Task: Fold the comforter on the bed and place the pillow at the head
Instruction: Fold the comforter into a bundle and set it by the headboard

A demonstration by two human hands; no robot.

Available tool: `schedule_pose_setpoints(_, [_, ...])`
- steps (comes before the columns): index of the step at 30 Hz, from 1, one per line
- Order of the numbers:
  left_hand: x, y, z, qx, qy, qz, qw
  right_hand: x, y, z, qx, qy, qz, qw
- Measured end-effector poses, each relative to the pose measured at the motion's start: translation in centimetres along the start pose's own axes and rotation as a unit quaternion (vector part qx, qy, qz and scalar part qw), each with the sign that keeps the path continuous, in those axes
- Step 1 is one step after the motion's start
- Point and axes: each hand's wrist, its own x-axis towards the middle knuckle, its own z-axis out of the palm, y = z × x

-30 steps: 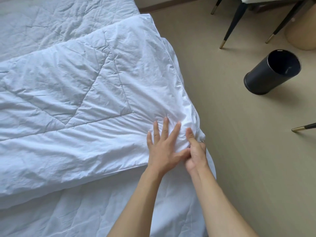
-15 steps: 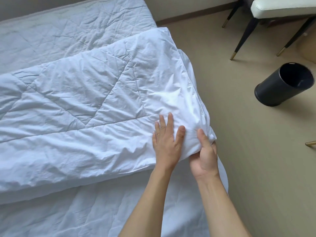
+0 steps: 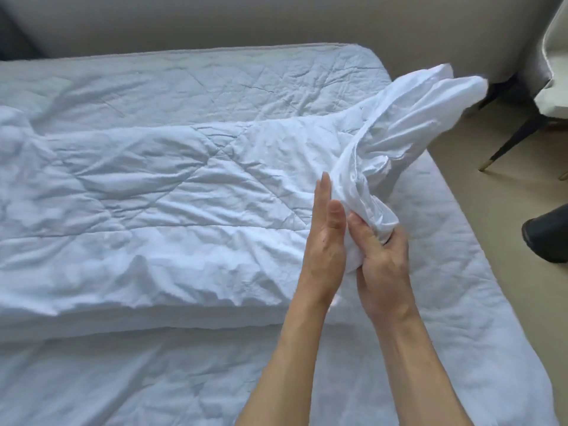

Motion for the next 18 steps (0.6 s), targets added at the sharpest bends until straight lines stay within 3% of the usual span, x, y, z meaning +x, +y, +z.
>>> schedule_pose_setpoints(6, [-2.8,6.5,-21.2,-0.086,0.034,0.011,0.996,-4.2,6.6,19.5,-0.091,-0.114,-0.019,0.989])
schedule_pose_setpoints(11, [-5.3,7.8,-38.7,-0.139,0.091,0.023,0.986,-8.1,13.8,35.1,-0.156,-0.209,-0.027,0.965])
schedule_pose_setpoints(14, [-8.0,6.1,-47.2,-0.117,0.156,0.000,0.981,-10.7,20.0,41.3,-0.220,-0.245,0.012,0.944])
schedule_pose_setpoints(16, [-9.1,5.3,-48.4,-0.105,0.143,-0.049,0.983,-11.0,23.0,41.5,-0.229,-0.233,0.054,0.944])
schedule_pose_setpoints(18, [-11.5,3.5,-54.7,-0.081,0.201,-0.078,0.973,-13.5,28.5,45.8,-0.281,-0.268,0.082,0.918])
